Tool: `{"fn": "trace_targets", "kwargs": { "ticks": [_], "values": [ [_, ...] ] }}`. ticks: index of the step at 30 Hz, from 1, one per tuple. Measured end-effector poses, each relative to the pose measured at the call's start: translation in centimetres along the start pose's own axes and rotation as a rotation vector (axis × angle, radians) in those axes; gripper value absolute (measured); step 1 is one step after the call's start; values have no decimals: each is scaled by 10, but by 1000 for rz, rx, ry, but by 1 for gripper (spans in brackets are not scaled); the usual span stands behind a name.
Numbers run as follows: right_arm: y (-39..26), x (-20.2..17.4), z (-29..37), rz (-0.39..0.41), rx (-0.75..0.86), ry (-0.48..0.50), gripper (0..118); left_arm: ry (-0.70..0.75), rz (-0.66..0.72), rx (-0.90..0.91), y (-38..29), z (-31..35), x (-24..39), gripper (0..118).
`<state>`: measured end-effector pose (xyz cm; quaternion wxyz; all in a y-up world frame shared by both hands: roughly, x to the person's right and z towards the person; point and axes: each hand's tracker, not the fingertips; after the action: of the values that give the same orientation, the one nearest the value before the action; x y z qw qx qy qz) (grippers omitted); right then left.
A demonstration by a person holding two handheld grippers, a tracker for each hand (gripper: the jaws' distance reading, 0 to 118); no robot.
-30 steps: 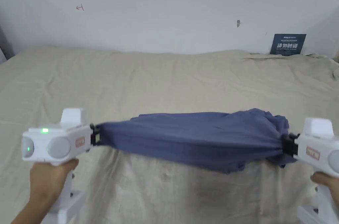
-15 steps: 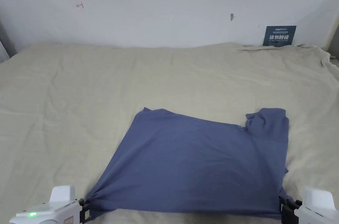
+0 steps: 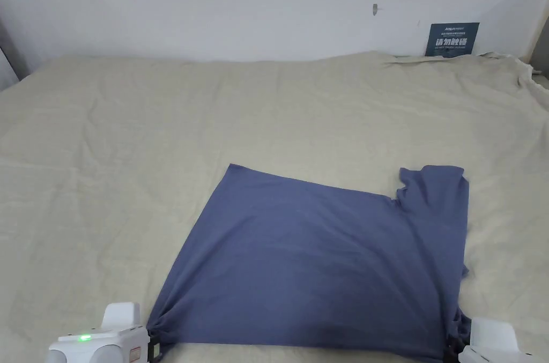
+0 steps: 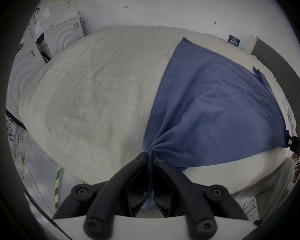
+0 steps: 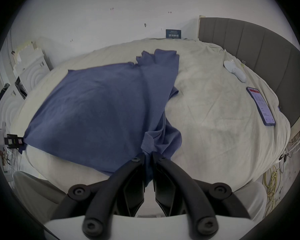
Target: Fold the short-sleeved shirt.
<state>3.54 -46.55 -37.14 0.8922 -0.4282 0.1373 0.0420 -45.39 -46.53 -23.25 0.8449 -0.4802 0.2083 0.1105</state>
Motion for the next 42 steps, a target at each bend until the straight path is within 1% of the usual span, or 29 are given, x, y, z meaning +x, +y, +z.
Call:
{"fn": "trace_targets", "kwargs": {
  "ticks": [1, 2, 3, 4, 5, 6, 7, 9, 10, 12, 14, 17, 20, 23, 24, 25, 26, 27, 28, 29, 30, 32, 37, 41, 42],
  "values": [
    [1, -10, 9, -5, -1, -2, 6, 1, 1, 1, -2, 0, 2, 3],
    [1, -12, 11, -9, -1, -5, 6, 10, -2, -1, -2, 0, 4, 4],
    [3, -13, 12, -11, 1, -9, 7, 18, -5, 4, -1, 6, 7, 7],
    [6, -13, 15, -12, 1, -9, 8, 22, -9, 5, 1, 11, 9, 15],
    [9, -19, 23, -14, 1, -11, 11, 42, -8, 7, 3, 12, 11, 24],
    [13, -22, 31, -20, 0, -16, 24, 48, -9, 3, 4, 16, 13, 47],
    [18, -23, 37, -29, 5, -22, 43, 59, -3, 4, 7, 19, 14, 70],
    [28, -21, 47, -54, 64, -12, 93, 65, 16, 27, 13, 30, 17, 107],
    [35, -21, 56, -65, 106, -9, 102, 45, 31, 67, 18, 40, 19, 111],
    [52, -25, 78, -68, 201, -12, 103, 0, 44, 147, 31, 62, 24, 111],
    [70, -23, 95, -52, 279, -6, 103, -30, 35, 211, 49, 85, 31, 111],
    [95, -23, 122, -43, 406, 3, 103, -53, 19, 339, 76, 108, 34, 111],
    [112, -24, 142, -32, 502, -17, 103, -57, -6, 415, 98, 134, 48, 114],
    [121, -22, 147, 23, 543, -48, 102, -67, -31, 470, 114, 138, 58, 112],
    [123, -22, 149, 36, 553, -62, 98, -61, -35, 491, 117, 137, 61, 104],
    [122, -20, 146, 48, 574, -69, 98, -62, -33, 505, 120, 136, 65, 104],
    [122, -19, 146, 58, 593, -71, 95, -75, -34, 524, 124, 136, 67, 100],
    [123, -19, 146, 56, 600, -74, 87, -116, -42, 547, 126, 134, 70, 89],
    [124, -18, 146, 59, 608, -79, 65, -148, -41, 562, 130, 131, 72, 64],
    [125, -17, 143, 65, 611, -83, 35, -180, -40, 558, 135, 126, 74, 31],
    [127, -15, 140, 69, 613, -88, 0, -206, -28, 536, 140, 122, 77, 2],
    [132, -9, 134, 63, 627, -85, 0, -255, -13, 525, 152, 112, 79, 0],
    [151, -2, 112, 43, 616, -106, 0, -238, -46, 488, 195, 75, 94, 0],
    [167, 6, 91, 24, 606, -125, 0, -261, -76, 420, 246, 24, 104, 0],
    [171, 8, 85, 17, 601, -130, 0, -252, -97, 372, 261, 9, 108, 0]
  ]
}}
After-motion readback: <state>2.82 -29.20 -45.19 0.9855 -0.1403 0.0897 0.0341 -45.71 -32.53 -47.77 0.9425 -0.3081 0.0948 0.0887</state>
